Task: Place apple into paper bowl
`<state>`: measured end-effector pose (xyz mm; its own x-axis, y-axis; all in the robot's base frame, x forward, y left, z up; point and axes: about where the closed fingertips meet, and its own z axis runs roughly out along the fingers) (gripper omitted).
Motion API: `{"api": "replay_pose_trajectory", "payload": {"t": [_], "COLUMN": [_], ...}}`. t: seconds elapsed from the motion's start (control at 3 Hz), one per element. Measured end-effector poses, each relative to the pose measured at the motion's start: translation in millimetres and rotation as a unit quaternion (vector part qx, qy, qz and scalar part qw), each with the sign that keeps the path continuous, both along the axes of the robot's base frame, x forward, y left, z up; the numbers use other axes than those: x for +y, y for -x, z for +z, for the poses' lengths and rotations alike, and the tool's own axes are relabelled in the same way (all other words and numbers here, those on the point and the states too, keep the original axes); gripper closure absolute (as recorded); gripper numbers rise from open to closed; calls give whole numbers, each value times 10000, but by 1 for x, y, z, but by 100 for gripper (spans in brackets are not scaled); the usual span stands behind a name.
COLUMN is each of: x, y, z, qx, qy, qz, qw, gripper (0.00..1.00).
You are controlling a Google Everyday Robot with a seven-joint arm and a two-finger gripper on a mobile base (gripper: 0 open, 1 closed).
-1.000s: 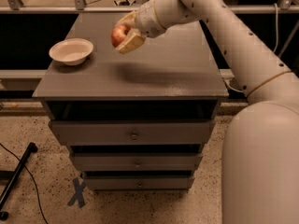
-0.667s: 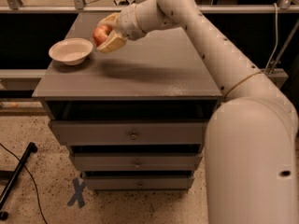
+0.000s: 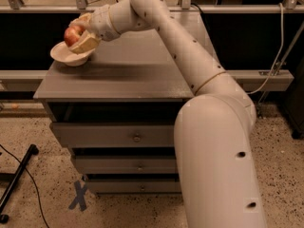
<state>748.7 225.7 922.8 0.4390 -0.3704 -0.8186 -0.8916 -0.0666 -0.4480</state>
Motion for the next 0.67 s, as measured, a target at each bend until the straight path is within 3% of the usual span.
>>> {"api": "replay_pose_trajectory", "payload": {"t": [0.33,0.67], "x": [39,42], "y": [7,8], "z": [-5,-4], "qx": [215,207], "qy": [-10,-14], "qz": [339,362], "qw": [9992,9991], "gripper": [83,61]}}
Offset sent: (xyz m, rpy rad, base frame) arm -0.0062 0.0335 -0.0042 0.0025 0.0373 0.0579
